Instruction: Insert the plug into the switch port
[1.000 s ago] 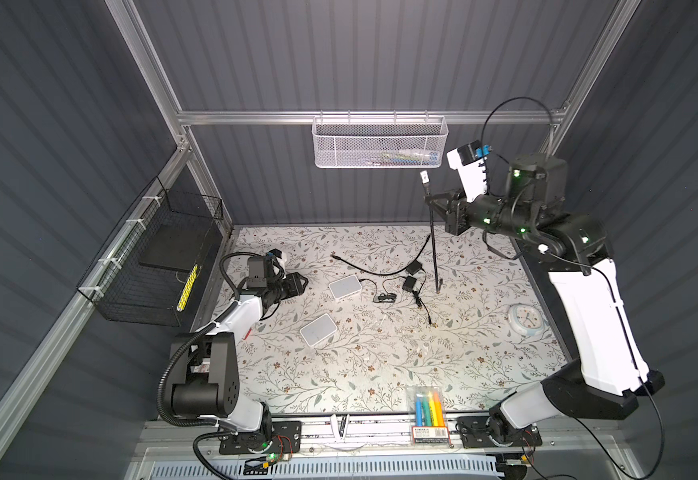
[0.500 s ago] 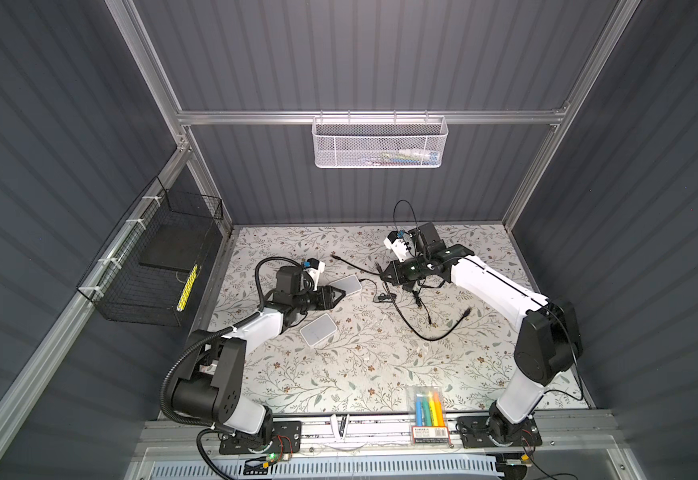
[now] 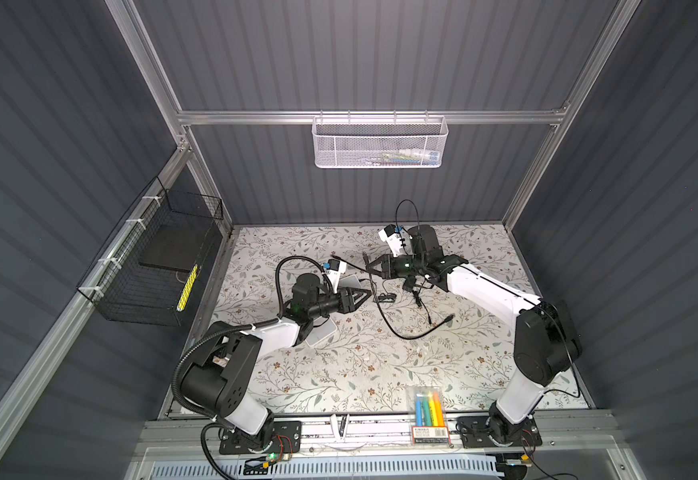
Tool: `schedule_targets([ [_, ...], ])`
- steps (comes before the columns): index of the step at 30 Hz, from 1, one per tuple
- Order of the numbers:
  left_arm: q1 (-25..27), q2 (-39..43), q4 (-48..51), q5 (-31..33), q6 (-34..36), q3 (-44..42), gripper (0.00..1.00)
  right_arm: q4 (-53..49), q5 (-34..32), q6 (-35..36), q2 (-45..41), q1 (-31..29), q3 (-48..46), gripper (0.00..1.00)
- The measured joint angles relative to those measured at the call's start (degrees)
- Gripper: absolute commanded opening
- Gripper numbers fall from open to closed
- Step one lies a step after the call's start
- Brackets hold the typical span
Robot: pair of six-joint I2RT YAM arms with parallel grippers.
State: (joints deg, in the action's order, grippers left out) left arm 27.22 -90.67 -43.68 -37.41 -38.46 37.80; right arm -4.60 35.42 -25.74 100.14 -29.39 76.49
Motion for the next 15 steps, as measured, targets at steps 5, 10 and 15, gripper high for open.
schedule_targets([
  [5,0.98,-1.86,-4.72,-0.59,-2.45,0.0,0.5,1.2,0.33,-0.68,0.13,-0.09,0.0,0.0],
  [10,1.53,-3.32,-7.96,-1.25,-4.15,0.0,0.38,1.81,0.44,-1.18,0.55,-0.15,-0.02,0.0],
  [15,1.73,-5.01,-10.12,-1.68,-5.35,0.0,0.24,2.67,0.61,-1.68,0.66,-0.31,-0.66,0.0],
])
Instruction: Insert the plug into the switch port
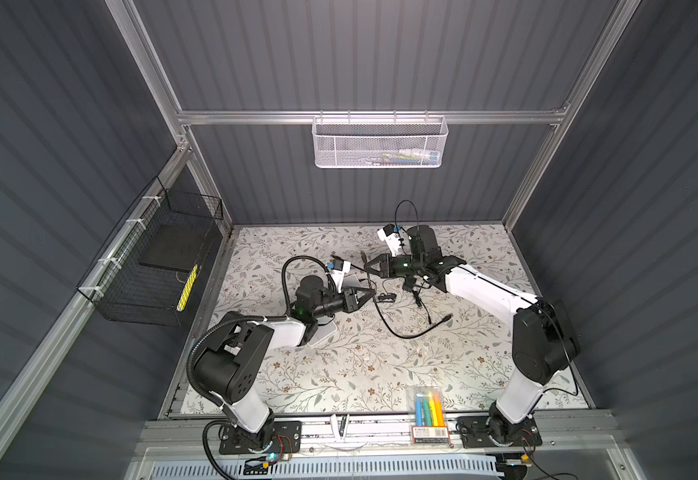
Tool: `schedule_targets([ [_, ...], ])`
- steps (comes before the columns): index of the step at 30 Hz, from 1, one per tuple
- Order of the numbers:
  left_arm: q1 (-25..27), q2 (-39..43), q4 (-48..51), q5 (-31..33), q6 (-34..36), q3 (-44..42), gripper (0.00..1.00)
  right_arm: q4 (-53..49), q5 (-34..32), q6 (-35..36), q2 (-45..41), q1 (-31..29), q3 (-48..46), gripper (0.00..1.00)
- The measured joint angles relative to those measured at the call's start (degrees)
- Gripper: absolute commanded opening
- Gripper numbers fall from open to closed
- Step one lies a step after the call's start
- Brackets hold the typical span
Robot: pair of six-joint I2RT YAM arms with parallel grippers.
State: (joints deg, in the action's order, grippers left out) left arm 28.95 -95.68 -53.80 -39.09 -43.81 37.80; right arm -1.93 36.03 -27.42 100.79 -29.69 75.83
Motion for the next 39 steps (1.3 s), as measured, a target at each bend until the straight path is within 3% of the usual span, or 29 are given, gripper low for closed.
schedule_targets([
  [7,0.0,-0.13,-0.26,0.0,-0.13,0.0,0.13,0.68,-0.04,-0.52,0.0,-0.04,-0.83,0.0],
  [12,0.0,-0.13,-0.2,0.02,0.15,0.02,0.0,0.68,-0.33,-0.66,0.02,-0.04,-0.85,0.0],
  [19,0.13,0.24,3.74,0.98,1.55,0.13,0.0,-2.73,-4.13,2.25,0.0,-0.22,-0.46,0.29],
  [29,1.51,3.72,17.11,6.03,8.04,2.99,0.0,-12.74,-19.06,12.22,-2.58,-3.63,3.74,0.31],
  [39,2.1,3.74,20.06,6.56,9.01,3.1,0.0,-14.43,-23.08,14.69,-1.31,-6.19,6.73,0.31],
])
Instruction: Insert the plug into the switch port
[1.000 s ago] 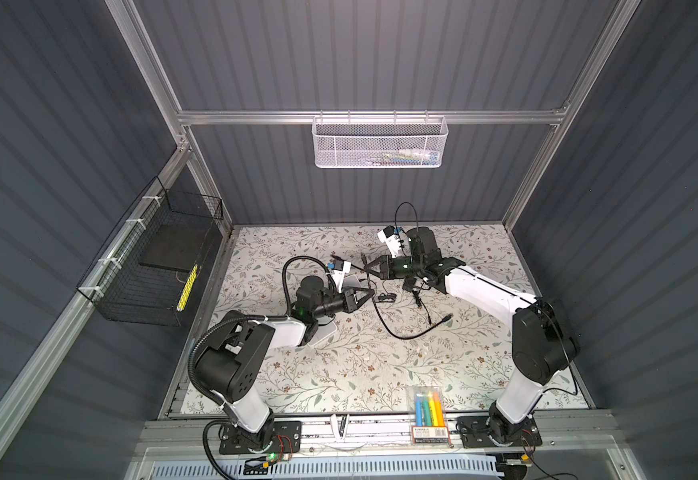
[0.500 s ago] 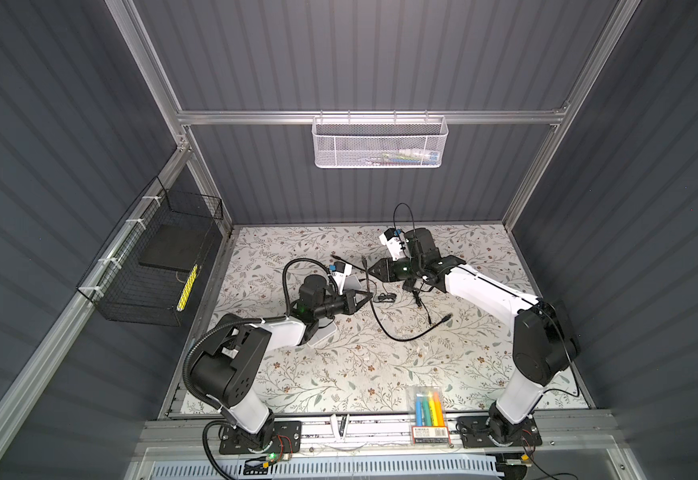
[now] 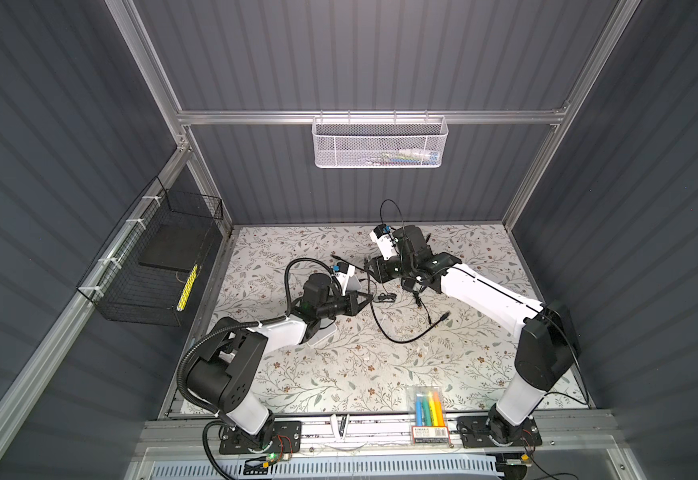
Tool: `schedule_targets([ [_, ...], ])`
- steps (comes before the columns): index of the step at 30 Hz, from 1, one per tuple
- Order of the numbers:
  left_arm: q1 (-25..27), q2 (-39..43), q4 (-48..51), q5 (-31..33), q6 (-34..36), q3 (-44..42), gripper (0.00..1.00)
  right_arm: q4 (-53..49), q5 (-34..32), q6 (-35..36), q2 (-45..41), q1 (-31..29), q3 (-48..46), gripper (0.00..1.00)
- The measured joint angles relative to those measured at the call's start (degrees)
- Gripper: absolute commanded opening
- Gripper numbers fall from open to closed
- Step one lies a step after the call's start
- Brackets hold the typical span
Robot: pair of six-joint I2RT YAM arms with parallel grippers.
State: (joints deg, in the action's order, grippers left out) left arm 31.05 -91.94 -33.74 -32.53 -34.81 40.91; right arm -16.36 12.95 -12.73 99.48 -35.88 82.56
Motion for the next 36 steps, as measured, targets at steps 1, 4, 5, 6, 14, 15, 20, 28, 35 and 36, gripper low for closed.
schedule_targets([
  [1,0.0,0.02,0.11,0.0,0.13,0.0,0.0,-0.04,-0.31,0.09,0.35,0.0,0.22,0.31],
  [4,0.13,0.28,0.31,-0.02,0.2,0.0,0.0,-0.85,-1.14,0.24,1.2,-0.02,1.03,0.3],
  [5,0.17,0.39,0.37,-0.02,0.24,0.0,0.0,-1.09,-1.46,0.33,1.44,-0.02,1.29,0.3],
  [6,0.24,0.52,0.42,-0.02,0.33,0.0,0.0,-1.38,-1.77,0.35,1.68,-0.07,1.53,0.3],
  [14,0.52,1.49,0.74,-0.04,0.37,0.0,0.0,-2.03,-2.91,0.68,2.95,-0.59,2.86,0.28],
  [15,0.52,1.46,0.72,-0.07,0.37,0.0,0.0,-2.03,-2.93,0.76,3.06,-0.66,2.95,0.27],
  [20,0.52,1.46,0.72,-0.07,0.35,0.0,0.0,-2.16,-3.17,0.9,3.3,-0.74,3.04,0.18],
  [28,0.55,1.49,0.59,0.04,0.59,0.0,0.36,-2.29,-3.34,1.09,3.32,-1.29,3.45,0.01],
  [35,-2.62,6.43,6.14,2.47,3.48,-0.04,0.44,-6.49,-5.33,3.74,5.01,-1.25,4.13,0.0],
  [36,-4.35,7.32,6.45,2.36,3.65,-0.04,0.44,-7.28,-5.51,4.11,5.46,-1.25,4.13,0.0],
])
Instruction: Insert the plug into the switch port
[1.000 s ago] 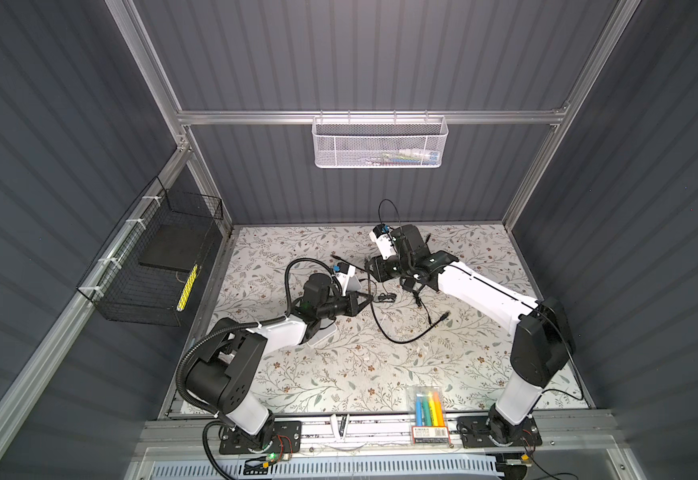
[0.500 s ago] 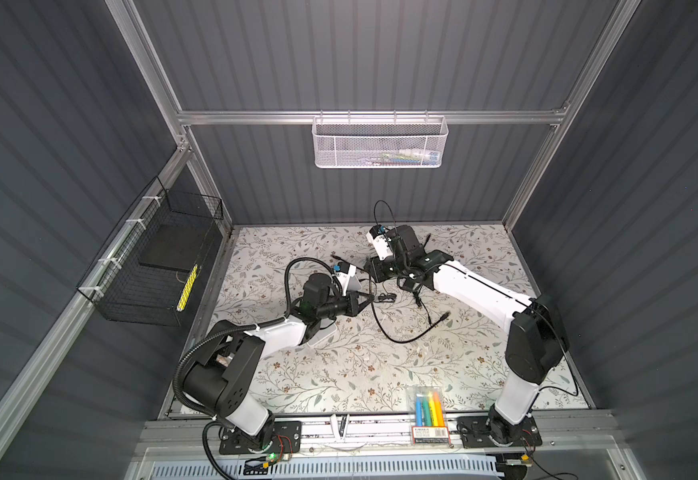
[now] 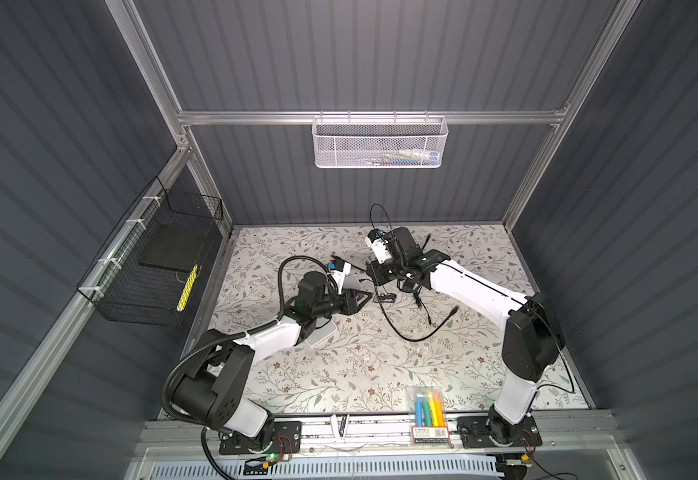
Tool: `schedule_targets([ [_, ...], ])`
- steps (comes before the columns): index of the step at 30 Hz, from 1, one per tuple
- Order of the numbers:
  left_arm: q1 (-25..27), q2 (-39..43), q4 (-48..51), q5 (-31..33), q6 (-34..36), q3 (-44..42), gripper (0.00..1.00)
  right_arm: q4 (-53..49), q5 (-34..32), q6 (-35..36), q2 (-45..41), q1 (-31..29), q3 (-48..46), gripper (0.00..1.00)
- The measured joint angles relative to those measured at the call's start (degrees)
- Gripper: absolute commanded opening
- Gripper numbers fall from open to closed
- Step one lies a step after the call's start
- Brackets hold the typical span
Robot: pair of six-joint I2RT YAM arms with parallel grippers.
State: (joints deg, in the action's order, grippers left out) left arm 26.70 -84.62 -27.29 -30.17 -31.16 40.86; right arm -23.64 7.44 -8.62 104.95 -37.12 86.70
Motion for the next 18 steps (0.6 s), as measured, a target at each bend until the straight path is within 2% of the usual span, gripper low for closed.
schedule_targets([
  [4,-9.7,1.68,2.58,0.33,1.36,0.96,0.43,-2.29,0.2,1.38,2.34,-0.02,0.04,0.0],
  [6,-12.68,0.2,4.94,0.68,2.36,3.06,0.43,-3.56,0.48,2.14,4.09,-0.09,0.61,0.0],
  [12,-16.06,-11.39,7.26,-0.46,4.04,11.43,0.4,-8.2,0.98,5.53,11.34,-1.09,5.38,0.0],
  [18,-17.03,-24.3,11.65,-3.52,6.69,21.68,0.37,-11.96,2.1,7.85,15.32,-2.29,7.58,0.0],
])
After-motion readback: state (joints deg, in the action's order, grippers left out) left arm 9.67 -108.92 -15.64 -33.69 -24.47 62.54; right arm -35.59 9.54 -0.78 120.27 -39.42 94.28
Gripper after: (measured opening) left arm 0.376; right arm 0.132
